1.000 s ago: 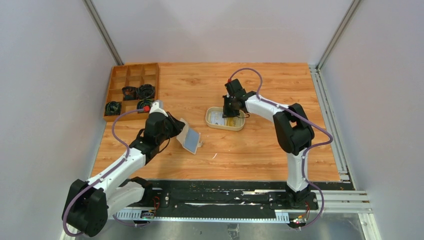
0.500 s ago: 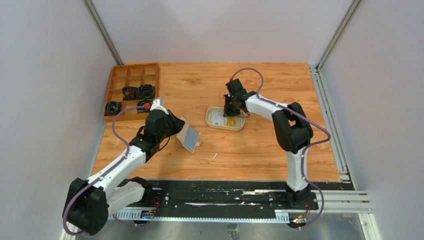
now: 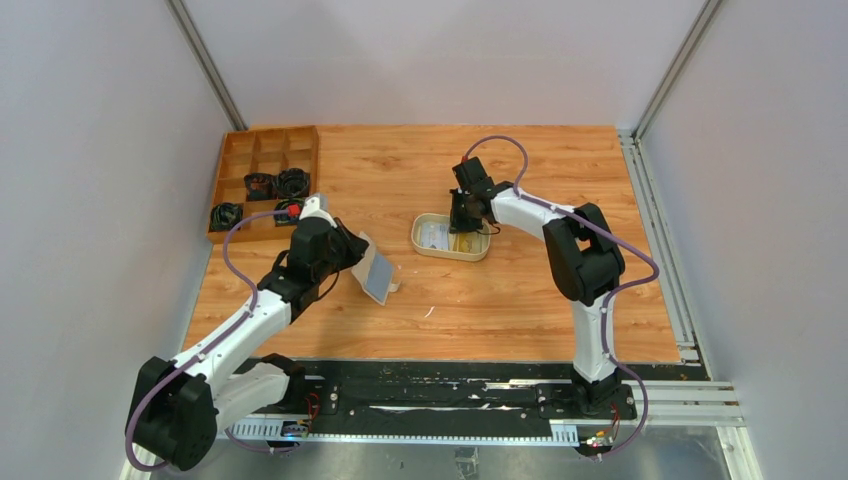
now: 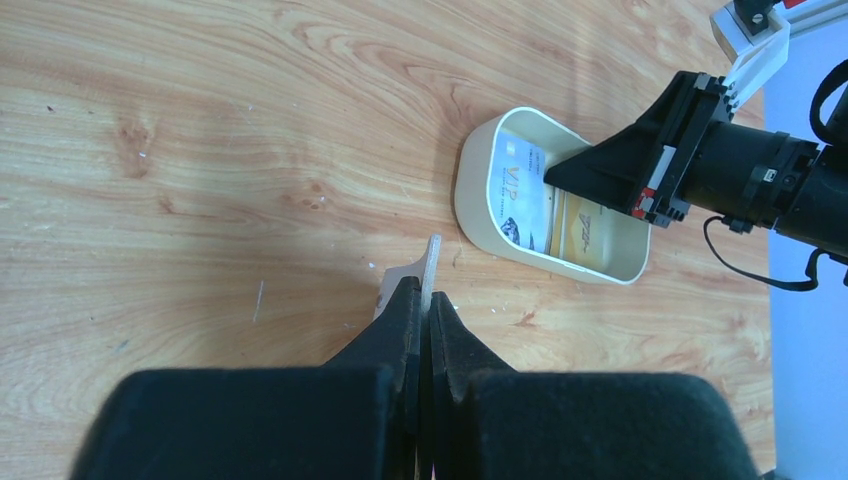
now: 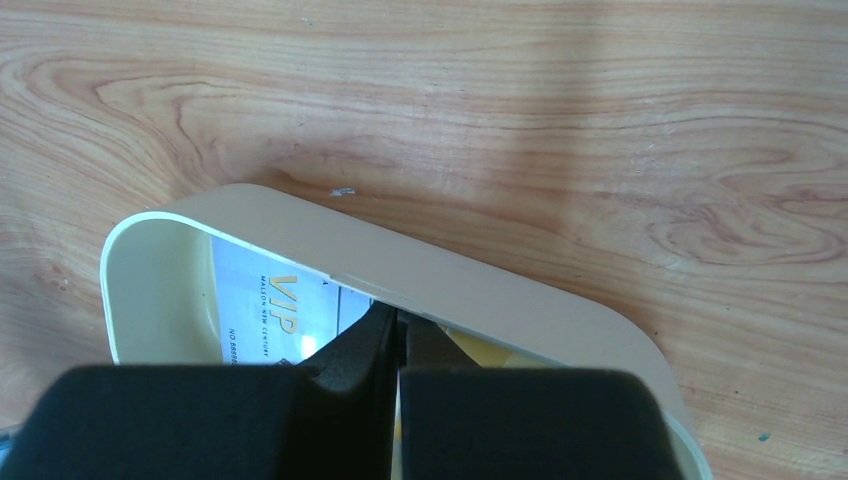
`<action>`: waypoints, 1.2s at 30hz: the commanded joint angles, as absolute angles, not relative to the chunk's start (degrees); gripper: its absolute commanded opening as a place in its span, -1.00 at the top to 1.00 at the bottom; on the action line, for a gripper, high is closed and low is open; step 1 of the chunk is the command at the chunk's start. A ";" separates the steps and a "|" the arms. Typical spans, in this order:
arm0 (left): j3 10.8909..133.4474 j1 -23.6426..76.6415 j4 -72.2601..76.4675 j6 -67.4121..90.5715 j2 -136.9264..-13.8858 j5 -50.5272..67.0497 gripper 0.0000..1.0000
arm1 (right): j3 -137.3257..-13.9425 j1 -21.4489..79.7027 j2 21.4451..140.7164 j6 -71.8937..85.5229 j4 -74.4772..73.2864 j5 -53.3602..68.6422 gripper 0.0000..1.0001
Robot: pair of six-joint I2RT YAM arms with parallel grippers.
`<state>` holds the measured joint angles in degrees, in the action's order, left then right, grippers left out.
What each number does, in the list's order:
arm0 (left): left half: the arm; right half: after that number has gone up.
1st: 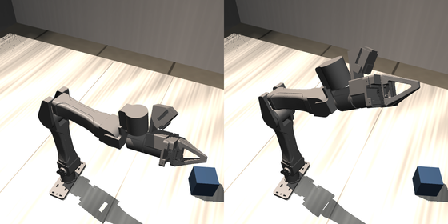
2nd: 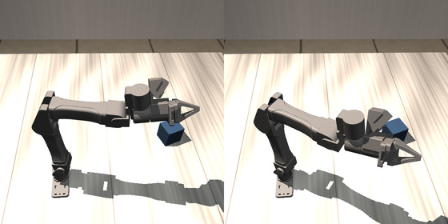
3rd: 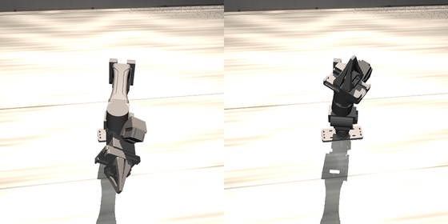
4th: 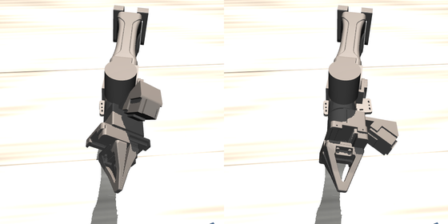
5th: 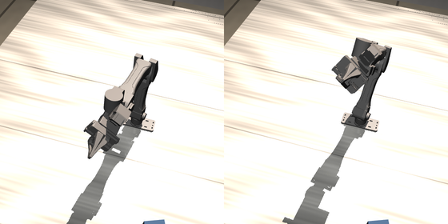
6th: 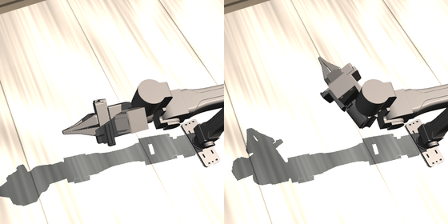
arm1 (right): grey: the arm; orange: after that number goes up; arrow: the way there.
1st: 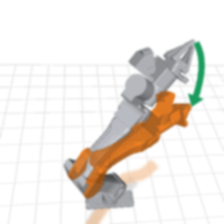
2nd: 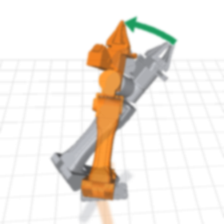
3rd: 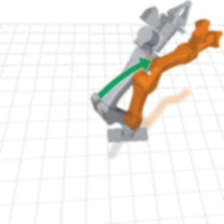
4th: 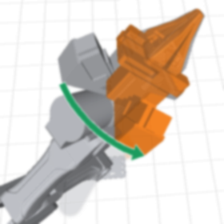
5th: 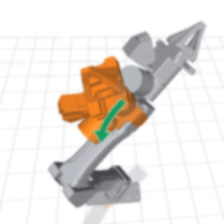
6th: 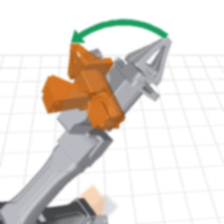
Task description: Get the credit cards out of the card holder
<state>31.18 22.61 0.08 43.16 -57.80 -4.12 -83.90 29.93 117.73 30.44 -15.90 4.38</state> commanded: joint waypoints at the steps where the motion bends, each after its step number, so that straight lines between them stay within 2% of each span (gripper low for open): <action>1: 32.34 22.15 0.26 42.52 -56.90 -4.82 1.00 | -85.40 29.53 119.69 29.40 -20.10 1.99 1.00; 9: 31.75 22.10 -1.91 42.46 -55.39 -5.18 1.00 | -86.99 30.28 120.17 28.21 -22.18 1.23 1.00; 32: 31.36 22.15 -3.59 42.54 -53.76 -5.71 1.00 | -88.92 31.42 120.76 26.90 -24.66 1.07 0.48; 35: 31.38 22.15 -3.61 42.69 -53.78 -5.80 1.00 | -89.08 31.46 120.73 26.88 -24.70 1.59 0.48; 36: 31.35 22.15 -3.68 42.71 -53.71 -5.80 1.00 | -89.23 31.54 120.56 26.54 -24.70 1.78 0.55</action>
